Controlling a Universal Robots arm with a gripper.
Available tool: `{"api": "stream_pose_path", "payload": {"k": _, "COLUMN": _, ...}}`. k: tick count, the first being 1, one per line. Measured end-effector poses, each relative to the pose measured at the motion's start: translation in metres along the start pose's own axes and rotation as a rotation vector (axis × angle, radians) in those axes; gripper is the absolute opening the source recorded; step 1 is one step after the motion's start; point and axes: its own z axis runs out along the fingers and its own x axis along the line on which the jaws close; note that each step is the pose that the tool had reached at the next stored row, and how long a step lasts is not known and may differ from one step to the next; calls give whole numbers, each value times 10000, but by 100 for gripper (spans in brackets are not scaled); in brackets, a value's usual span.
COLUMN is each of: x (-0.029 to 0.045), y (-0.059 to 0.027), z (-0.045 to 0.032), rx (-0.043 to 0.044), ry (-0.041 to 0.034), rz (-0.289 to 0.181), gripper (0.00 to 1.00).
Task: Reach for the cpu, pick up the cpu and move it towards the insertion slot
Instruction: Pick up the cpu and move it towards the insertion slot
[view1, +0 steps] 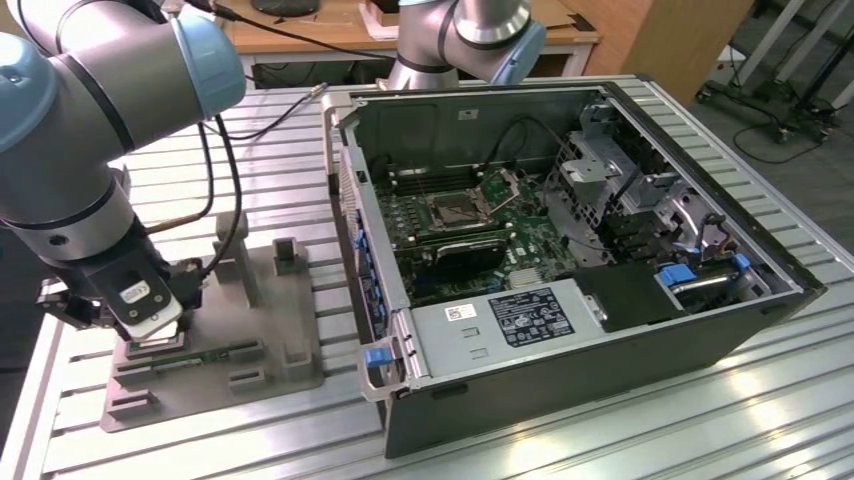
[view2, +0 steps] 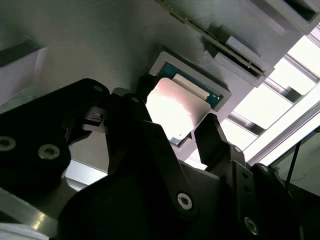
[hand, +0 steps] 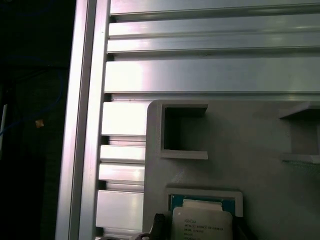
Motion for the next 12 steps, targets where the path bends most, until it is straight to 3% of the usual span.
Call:
{"api": "stream_pose_path", "payload": {"k": 2, "x": 0, "y": 0, "z": 0, "rx": 1, "ry": 0, "rz": 0, "gripper": 56}}
{"api": "stream_pose_path", "payload": {"k": 12, "x": -1, "y": 0, "z": 1, "rx": 0, "ry": 0, "rz": 0, "gripper": 55}}
